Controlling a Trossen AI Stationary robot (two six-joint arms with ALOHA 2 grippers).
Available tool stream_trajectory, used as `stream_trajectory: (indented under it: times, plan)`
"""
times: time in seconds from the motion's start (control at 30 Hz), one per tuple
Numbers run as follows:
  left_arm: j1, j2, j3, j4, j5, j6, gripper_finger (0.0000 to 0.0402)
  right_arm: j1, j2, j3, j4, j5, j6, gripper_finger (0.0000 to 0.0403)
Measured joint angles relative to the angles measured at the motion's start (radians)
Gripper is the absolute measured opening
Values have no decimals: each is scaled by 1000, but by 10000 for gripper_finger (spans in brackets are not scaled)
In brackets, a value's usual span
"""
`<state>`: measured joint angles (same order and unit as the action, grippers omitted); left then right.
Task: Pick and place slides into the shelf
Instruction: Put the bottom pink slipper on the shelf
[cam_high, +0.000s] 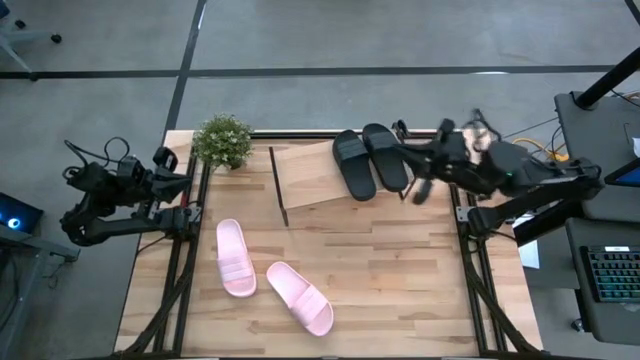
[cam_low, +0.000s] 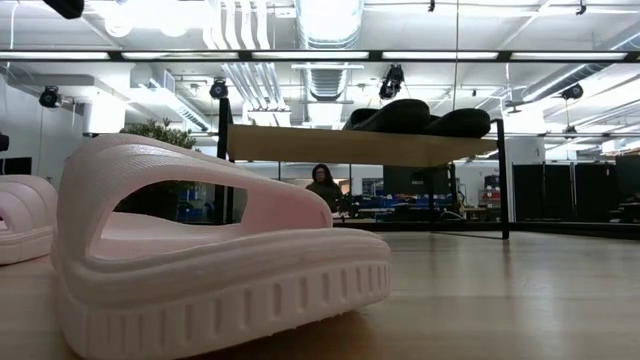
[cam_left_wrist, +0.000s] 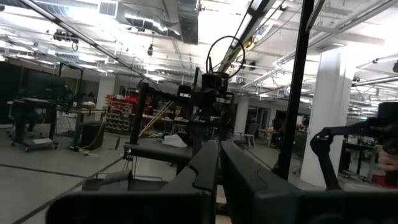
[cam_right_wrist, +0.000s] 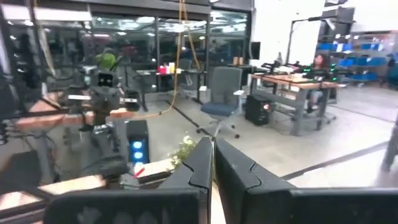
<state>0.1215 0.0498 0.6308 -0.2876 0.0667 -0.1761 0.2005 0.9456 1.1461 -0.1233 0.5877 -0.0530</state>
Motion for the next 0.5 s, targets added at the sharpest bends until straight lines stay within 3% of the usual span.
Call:
stream_trajectory:
  times: [0.27,0.5]
  plan:
    - [0,9,-1,-3,-21,8,4,68,-200,-283,16,18,137,8]
    - [0,70,-19,-10,-43,-81,4,68,-261,-461,217,17,151,8]
